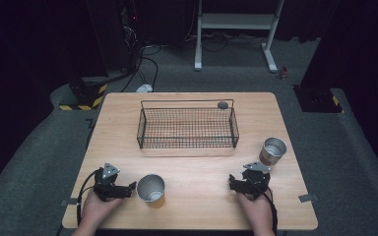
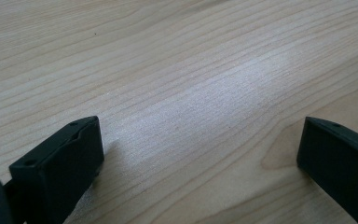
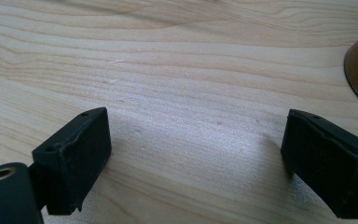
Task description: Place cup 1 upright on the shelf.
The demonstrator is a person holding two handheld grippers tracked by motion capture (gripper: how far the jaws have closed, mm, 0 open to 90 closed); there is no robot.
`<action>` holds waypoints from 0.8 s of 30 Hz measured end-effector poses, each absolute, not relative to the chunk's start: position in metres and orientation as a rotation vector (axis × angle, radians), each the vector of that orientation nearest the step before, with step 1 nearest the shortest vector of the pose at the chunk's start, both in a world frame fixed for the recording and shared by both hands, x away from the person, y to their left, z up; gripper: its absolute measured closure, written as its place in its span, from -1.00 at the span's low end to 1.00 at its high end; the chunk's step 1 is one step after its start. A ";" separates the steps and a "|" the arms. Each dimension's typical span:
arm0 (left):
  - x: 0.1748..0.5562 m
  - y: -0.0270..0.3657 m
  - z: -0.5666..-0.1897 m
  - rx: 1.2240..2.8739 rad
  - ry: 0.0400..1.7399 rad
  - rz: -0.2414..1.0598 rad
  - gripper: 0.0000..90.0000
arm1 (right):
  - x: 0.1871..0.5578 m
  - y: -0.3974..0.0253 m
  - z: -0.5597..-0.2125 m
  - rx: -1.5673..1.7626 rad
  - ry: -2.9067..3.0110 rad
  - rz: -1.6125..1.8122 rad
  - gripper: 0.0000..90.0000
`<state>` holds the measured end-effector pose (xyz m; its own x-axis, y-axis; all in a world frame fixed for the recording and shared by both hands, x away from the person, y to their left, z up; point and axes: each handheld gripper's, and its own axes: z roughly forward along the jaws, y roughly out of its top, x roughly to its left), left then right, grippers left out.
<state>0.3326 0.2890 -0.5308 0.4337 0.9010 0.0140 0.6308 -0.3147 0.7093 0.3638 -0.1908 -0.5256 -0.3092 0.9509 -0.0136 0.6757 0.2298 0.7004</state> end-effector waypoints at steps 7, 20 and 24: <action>0.333 0.290 -0.530 2.056 1.286 0.540 -0.95 | 0.364 -0.191 -0.526 1.492 2.067 0.833 -0.81; 0.329 0.293 -0.520 2.016 1.263 0.512 -0.92 | 0.364 -0.191 -0.526 1.496 2.067 0.834 -0.81; 0.327 0.293 -0.515 2.016 1.237 0.525 -0.93 | 0.364 -0.190 -0.526 1.500 2.065 0.835 -0.81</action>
<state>0.3270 0.2929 -0.5154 0.4611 0.8871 -0.0201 0.6020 -0.2960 0.7416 0.3636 -0.1905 -0.5256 -0.3058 0.9521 -0.0090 0.6783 0.2245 0.6996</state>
